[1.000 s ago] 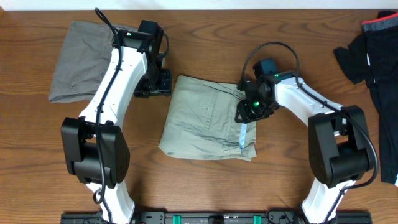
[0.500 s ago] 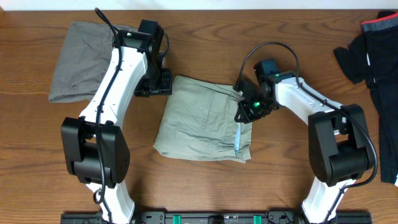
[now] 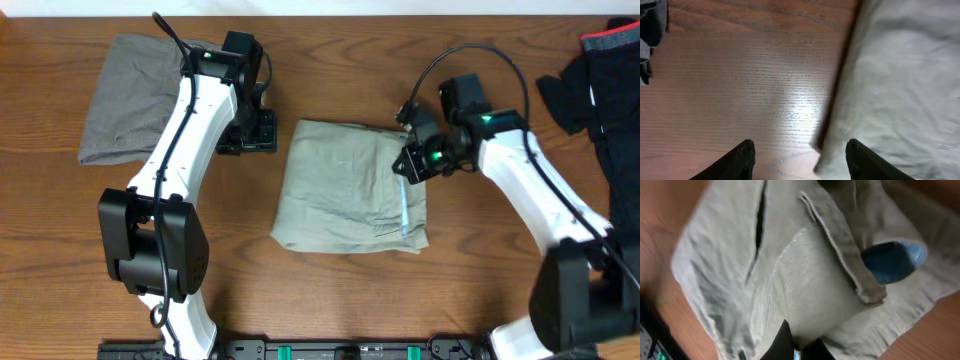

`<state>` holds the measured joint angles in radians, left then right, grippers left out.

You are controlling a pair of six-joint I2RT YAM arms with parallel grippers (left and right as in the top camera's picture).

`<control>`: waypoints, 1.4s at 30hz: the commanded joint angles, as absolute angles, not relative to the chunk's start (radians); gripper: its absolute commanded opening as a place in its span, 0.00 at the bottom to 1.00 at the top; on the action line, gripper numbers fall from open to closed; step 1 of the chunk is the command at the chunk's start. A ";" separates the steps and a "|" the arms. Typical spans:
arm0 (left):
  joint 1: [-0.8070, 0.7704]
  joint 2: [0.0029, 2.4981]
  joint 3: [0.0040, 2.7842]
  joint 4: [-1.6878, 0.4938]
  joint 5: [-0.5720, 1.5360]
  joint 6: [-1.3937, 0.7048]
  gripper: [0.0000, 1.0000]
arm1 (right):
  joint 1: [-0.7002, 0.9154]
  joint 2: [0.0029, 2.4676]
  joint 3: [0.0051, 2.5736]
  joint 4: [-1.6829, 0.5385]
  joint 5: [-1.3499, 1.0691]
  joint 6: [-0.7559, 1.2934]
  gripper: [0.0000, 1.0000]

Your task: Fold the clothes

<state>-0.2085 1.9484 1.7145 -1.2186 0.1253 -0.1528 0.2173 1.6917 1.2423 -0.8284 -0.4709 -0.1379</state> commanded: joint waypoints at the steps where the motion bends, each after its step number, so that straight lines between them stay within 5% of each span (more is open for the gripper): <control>1: -0.209 1.928 1.725 -1.213 0.127 -0.143 0.60 | 0.204 1.678 1.256 -0.834 -0.279 -0.057 0.01; 10: -0.209 1.929 1.720 -1.207 0.127 -0.143 0.60 | 0.201 1.776 1.254 -0.784 0.035 0.022 0.01; 12: -0.209 1.929 1.719 -1.208 0.127 -0.143 0.61 | 0.201 1.813 1.254 -0.767 0.110 0.041 0.16; 14: -0.209 1.929 1.719 -1.217 0.128 -0.143 0.61 | 0.194 1.820 1.255 -0.765 0.142 0.125 0.19; 18: -0.209 1.929 1.719 -1.241 0.167 -0.143 0.61 | 0.171 1.771 1.261 -0.805 -0.029 0.133 0.20; 23: -0.221 1.930 1.705 -1.190 0.371 -0.028 0.46 | 0.149 1.728 1.260 -0.884 -0.432 -0.019 0.19; 30: -0.284 1.963 1.588 -1.064 0.558 0.086 0.46 | 0.193 1.784 1.189 -1.007 -0.470 -0.056 0.15; 37: -0.355 2.005 1.464 -0.974 0.678 0.169 0.45 | 0.182 1.805 1.018 -1.005 0.015 0.323 0.15; 42: -0.369 2.033 1.459 -0.984 0.677 0.168 0.45 | 0.122 1.815 0.929 -0.979 0.046 0.389 0.09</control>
